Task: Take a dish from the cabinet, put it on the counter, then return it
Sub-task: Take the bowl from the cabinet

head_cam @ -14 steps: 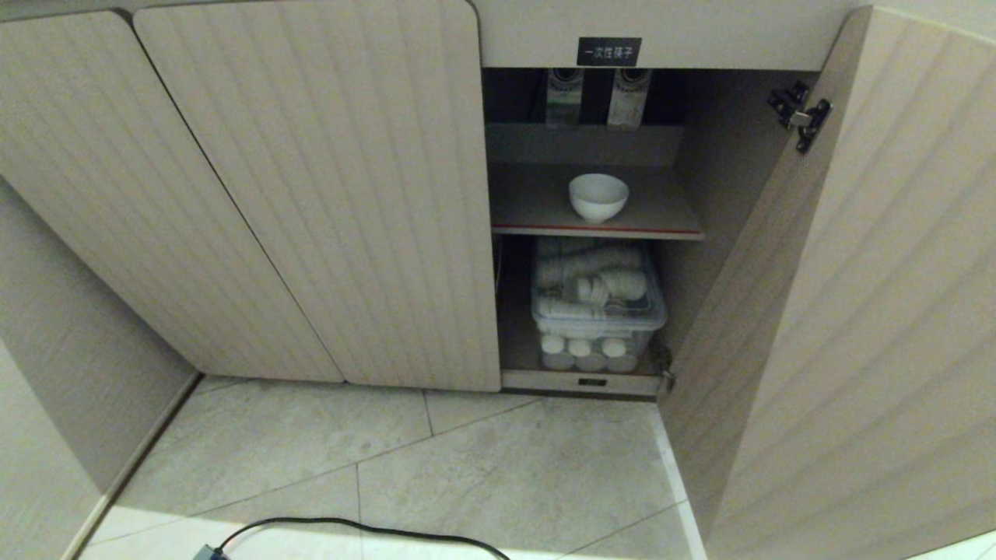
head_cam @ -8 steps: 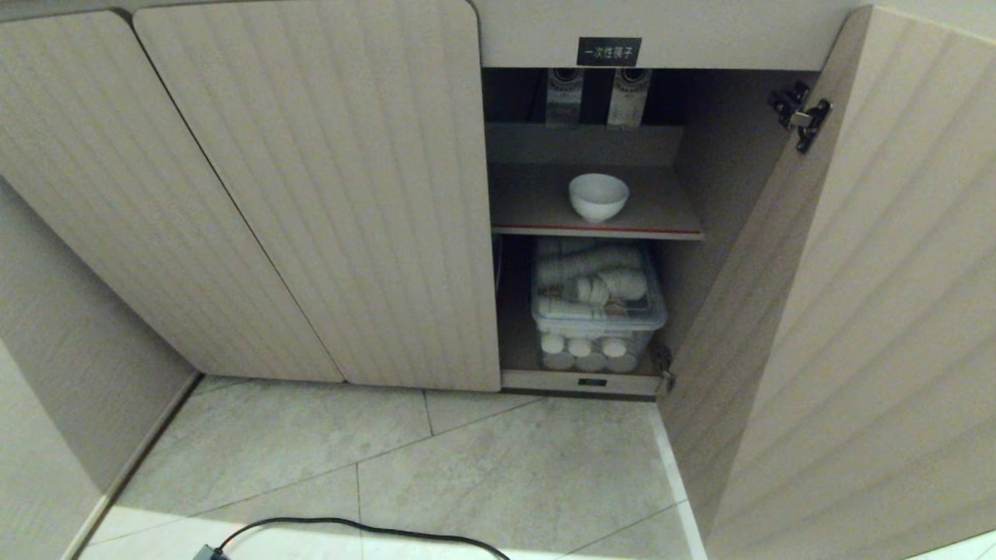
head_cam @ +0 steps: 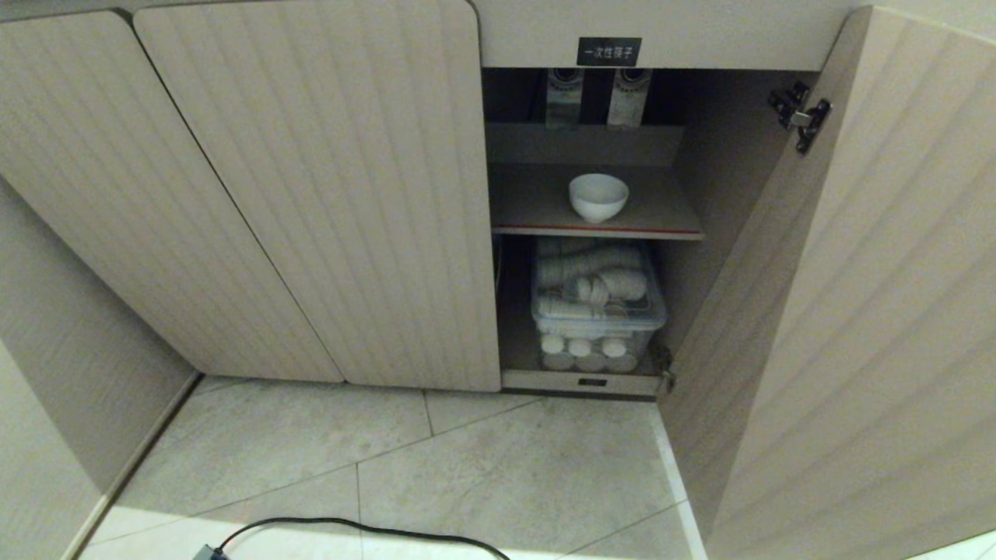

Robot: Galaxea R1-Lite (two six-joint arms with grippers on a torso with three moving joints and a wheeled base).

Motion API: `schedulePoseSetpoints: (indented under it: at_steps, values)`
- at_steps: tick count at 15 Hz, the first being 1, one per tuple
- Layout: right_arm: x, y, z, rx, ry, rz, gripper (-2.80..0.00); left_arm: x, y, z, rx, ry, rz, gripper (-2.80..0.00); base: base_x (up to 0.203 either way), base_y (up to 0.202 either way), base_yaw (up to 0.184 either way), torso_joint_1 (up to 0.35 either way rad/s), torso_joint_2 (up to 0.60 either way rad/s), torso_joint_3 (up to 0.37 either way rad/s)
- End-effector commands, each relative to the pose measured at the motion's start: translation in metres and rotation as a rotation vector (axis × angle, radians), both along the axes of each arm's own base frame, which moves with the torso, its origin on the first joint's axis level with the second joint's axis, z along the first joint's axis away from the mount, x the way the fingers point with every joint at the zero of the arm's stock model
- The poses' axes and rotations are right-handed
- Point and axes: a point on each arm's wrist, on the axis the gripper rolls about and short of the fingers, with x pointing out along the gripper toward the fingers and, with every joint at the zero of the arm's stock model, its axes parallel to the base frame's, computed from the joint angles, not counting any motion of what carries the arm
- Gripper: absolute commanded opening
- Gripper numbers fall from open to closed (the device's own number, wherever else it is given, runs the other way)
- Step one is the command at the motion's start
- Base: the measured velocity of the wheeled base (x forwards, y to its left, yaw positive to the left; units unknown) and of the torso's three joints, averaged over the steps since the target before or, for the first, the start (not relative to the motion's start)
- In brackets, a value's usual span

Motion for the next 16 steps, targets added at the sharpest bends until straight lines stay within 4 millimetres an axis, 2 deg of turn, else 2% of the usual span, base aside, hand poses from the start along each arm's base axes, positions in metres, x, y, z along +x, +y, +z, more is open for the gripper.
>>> schedulePoseSetpoints:
  at_steps: [1, 16]
  values:
    - [0.0001, 0.0, 0.0, 0.0, 0.001, 0.001, -2.8, -0.0001, 0.0, 0.0002, -0.001, -0.002, 0.002, -2.8, 0.0, 0.0, 0.0, 0.0, 0.0, 0.0]
    - [0.0001, 0.0, 0.0, 0.0, 0.001, 0.0, -2.8, 0.0, 0.0, -0.0002, 0.001, 0.0, 0.001, -2.8, 0.0, 0.0, 0.0, 0.0, 0.0, 0.0]
